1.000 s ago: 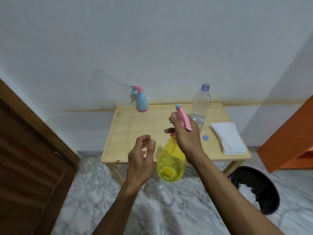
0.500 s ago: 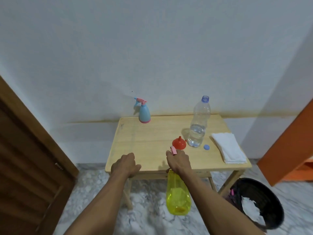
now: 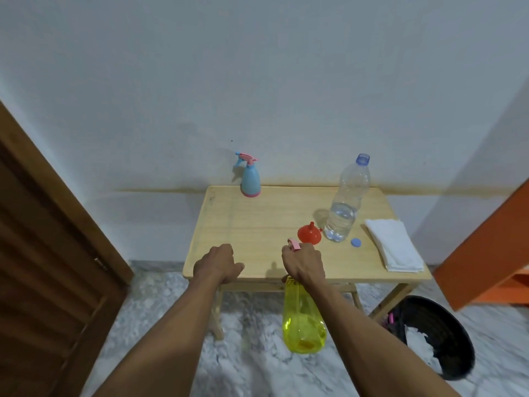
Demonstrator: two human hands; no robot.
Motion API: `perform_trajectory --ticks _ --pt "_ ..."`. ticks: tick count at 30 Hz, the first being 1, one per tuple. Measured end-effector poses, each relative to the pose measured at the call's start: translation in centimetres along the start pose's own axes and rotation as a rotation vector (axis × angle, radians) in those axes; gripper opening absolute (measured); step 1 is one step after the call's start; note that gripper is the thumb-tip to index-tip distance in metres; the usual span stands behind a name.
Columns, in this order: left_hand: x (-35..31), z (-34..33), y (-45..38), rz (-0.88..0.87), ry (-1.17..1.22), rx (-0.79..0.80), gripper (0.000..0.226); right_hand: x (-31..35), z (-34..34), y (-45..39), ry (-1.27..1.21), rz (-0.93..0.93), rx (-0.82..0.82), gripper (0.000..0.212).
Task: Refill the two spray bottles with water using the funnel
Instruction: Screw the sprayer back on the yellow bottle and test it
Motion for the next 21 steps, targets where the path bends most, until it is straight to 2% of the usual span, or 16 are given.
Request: perform_trajectory --ticks 4,7,11,21 --pt "0.1 0.0 -0.3 0.000 0.015 0.001 0.047 -1.1 -0.5 -0.9 -0.024 -0.026 0.005 0.035" --pt "0.2 -0.2 -0.5 0.002 0.027 0.007 0.048 -0.7 -0.2 -0.2 -0.047 -0.049 -0.019 0.038" --pt "0.4 -0.3 -0.6 0.004 0.025 0.005 0.048 -0.5 0.0 -0.1 -0.008 -0.069 -0.019 0.032" --pt "1.1 -0.5 -0.6 0.018 0.040 -0.003 0.049 -0.8 -1.0 -0.1 -0.029 -0.036 0.048 0.050"
Point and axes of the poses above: each hand's wrist, its own y-axis away from the middle knuckle, its own z-axis out of the back of the hand, x = y × z, the point moved 1 cm from there along -y, towards the middle knuckle, and after that the axes turned 5 degrees about z, right-handed, at the moved point
